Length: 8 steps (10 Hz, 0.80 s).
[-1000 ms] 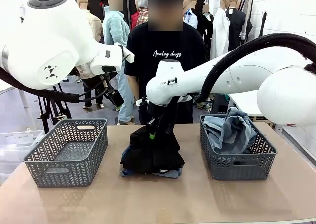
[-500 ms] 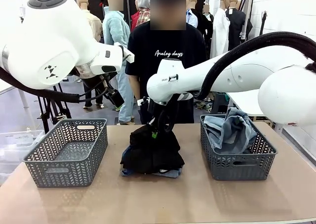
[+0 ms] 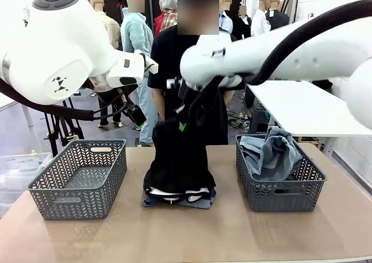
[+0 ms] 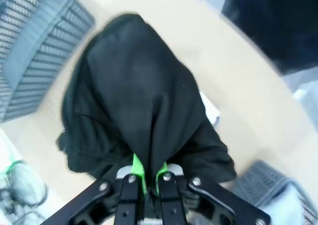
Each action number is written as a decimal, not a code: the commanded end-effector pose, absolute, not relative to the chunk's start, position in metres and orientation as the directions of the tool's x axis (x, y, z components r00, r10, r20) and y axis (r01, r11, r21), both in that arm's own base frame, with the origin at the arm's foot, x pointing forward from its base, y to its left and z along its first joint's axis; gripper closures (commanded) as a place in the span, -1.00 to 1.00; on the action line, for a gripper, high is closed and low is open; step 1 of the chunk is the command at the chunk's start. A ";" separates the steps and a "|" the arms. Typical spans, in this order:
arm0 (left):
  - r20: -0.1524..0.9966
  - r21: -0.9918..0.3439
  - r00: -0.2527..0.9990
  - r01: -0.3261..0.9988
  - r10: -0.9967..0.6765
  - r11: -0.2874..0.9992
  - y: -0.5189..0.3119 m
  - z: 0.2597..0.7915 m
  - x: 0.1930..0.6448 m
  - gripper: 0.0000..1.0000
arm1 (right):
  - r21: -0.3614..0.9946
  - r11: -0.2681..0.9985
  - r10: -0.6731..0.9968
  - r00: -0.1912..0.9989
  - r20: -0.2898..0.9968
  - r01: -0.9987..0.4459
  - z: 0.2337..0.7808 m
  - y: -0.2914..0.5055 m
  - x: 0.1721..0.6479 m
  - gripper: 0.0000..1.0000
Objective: Sort the tops and bottoms.
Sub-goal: Lift clothes from the center of the table with your right hand.
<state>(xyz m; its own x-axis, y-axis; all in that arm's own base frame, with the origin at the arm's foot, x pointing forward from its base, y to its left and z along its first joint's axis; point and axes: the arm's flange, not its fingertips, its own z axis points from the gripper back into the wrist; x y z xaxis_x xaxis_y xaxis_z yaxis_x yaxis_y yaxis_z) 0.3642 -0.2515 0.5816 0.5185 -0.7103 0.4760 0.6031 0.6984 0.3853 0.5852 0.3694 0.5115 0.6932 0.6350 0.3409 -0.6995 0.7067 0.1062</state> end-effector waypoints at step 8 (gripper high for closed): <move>0.466 0.389 0.521 0.606 -0.715 0.694 -0.250 0.584 0.364 -0.93 | -0.050 0.748 0.597 0.638 0.487 -0.662 0.654 0.352 0.471 1.00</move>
<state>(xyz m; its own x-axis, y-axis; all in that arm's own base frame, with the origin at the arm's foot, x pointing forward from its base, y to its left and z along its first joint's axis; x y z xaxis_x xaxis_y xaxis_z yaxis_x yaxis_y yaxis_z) 0.3642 -0.2515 0.5817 0.5186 -0.7103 0.4759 0.6031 0.6985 0.3852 0.4821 0.3615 0.6585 0.6151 0.6214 0.4853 -0.6884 0.7234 -0.0537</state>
